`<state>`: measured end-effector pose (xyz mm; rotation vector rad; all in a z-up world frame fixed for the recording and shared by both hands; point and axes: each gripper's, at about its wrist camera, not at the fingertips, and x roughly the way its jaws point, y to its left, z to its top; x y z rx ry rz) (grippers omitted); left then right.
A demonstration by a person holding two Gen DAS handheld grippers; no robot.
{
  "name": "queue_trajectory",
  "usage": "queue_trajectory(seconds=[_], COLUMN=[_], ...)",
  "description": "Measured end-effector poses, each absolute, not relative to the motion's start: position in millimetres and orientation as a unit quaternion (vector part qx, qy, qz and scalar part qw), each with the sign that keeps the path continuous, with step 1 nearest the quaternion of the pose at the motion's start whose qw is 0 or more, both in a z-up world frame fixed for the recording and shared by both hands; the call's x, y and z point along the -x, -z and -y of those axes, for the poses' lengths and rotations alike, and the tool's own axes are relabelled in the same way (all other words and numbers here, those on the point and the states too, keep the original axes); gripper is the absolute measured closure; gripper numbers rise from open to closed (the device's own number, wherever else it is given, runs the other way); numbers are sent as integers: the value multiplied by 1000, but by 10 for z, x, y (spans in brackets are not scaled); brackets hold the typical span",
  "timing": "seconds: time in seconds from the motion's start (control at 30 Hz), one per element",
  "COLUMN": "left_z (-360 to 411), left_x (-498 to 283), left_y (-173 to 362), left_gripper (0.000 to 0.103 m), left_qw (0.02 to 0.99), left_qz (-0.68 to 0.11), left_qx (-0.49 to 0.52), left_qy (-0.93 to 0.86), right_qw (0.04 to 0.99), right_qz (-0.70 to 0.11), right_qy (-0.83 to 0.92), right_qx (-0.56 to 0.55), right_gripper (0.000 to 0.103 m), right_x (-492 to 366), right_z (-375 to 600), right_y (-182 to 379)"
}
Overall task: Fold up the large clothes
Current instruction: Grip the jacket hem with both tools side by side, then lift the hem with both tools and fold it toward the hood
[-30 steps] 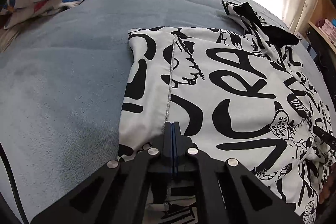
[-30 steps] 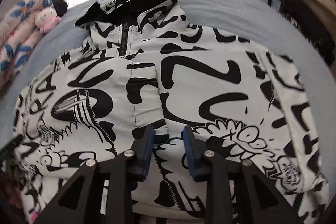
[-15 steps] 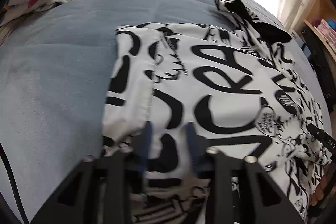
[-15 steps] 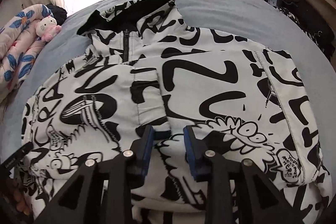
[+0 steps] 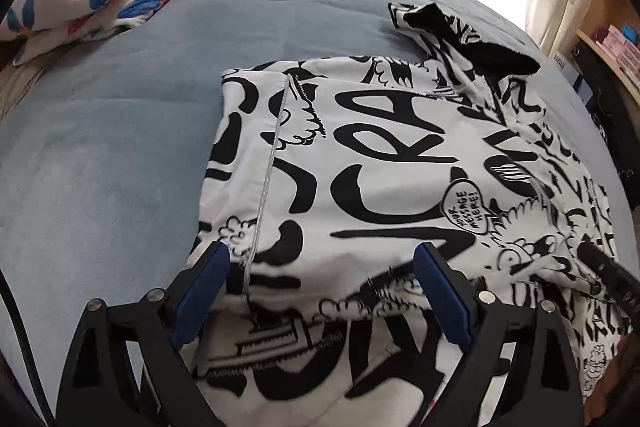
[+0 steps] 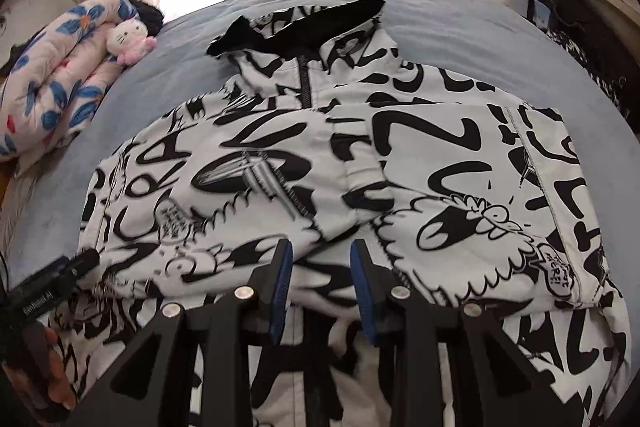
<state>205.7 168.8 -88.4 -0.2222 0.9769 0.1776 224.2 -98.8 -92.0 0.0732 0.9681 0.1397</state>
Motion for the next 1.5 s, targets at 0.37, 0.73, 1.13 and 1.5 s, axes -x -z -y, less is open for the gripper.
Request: queue_trajectory(seconds=[0.37, 0.73, 1.13, 1.5], left_z=[-1672, -1412, -1444, -1805], left_x=[-1521, -965, -316, 154], left_y=[577, 283, -76, 114], left_gripper=[11, 11, 11, 11], left_qw=[882, 895, 914, 913], left_qz=[-449, -431, -390, -398], left_qx=[111, 80, 71, 68], left_qy=[-94, -82, -91, -65], right_qw=[878, 890, 909, 934], right_qz=[-475, -454, -414, -354], right_qy=[-49, -40, -28, -42], right_qx=[-27, -26, -26, -10], right_gripper=[73, 70, 61, 48], right_x=[-1889, -1371, -695, -115], right_z=[1124, 1347, 1578, 1939], right_y=[913, 622, 298, 51])
